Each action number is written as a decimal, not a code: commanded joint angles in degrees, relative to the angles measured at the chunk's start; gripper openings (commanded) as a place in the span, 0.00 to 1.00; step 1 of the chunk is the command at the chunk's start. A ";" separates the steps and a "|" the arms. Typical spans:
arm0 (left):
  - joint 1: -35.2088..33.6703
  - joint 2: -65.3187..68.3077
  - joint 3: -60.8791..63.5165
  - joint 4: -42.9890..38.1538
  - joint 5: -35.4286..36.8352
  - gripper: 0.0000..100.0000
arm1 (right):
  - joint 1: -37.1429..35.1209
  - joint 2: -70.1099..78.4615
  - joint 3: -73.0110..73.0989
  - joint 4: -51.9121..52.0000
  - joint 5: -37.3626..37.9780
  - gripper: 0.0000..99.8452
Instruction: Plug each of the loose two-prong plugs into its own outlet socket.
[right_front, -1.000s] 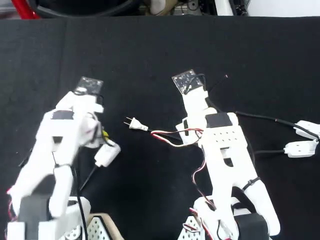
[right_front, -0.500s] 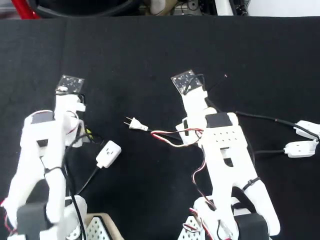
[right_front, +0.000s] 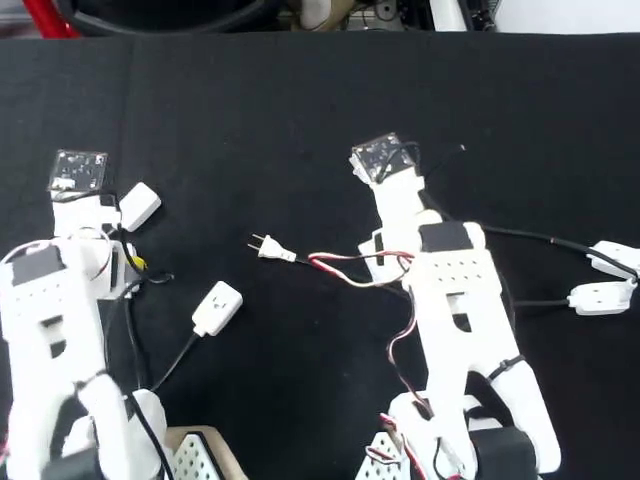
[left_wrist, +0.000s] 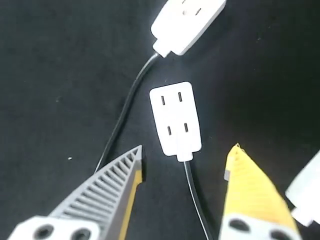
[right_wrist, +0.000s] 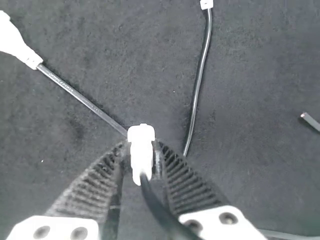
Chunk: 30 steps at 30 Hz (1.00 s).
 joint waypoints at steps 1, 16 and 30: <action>-0.66 11.52 -2.51 -7.30 -0.35 0.27 | 1.05 0.13 -3.03 0.35 0.35 0.01; 0.92 27.87 -10.15 -10.20 -0.62 0.14 | 1.05 0.13 -2.86 0.00 0.44 0.01; 14.46 12.48 -6.81 4.04 -8.09 0.03 | 1.05 0.13 -2.86 0.00 0.44 0.01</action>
